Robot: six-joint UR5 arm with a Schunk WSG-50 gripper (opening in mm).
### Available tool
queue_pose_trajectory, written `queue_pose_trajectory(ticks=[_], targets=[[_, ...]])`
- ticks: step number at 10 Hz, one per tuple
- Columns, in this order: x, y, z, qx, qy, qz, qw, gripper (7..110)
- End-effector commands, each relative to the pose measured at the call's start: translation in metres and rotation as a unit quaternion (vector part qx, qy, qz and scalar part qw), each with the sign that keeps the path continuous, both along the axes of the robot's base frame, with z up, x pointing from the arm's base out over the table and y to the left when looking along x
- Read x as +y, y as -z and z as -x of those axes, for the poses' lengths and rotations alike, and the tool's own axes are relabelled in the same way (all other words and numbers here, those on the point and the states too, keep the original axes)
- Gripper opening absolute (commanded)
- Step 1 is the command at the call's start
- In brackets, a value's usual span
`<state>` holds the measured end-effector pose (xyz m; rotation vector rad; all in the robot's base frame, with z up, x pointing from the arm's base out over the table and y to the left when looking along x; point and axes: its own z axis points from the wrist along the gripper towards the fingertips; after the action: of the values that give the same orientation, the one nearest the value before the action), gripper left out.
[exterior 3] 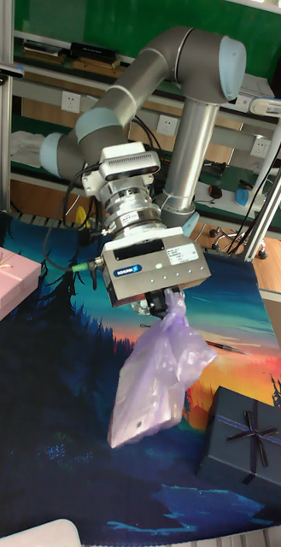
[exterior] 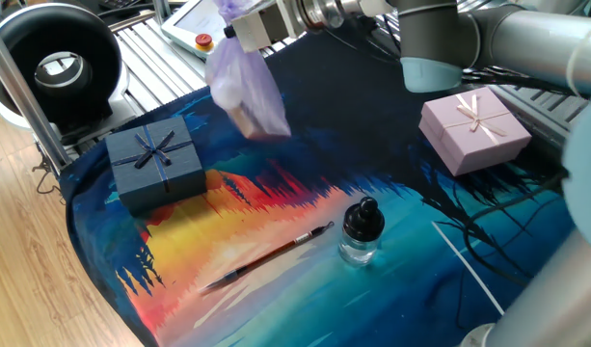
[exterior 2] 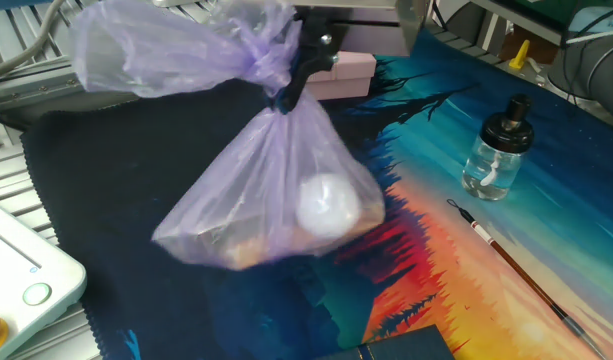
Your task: Pick up a bag of things
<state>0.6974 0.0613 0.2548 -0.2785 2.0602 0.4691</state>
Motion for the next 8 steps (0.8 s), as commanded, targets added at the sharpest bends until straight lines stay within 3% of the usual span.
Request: queue_pose_trajectory(ticks=[1, 5, 8], targets=[[-0.019, 0.008, 0.020, 0.034, 0.040, 0.045, 0.9976, 7], [-0.006, -0.002, 0.018, 0.028, 0.046, 0.035, 0.9979, 7], [0.013, -0.015, 0.016, 0.017, 0.032, 0.007, 0.9993, 7]])
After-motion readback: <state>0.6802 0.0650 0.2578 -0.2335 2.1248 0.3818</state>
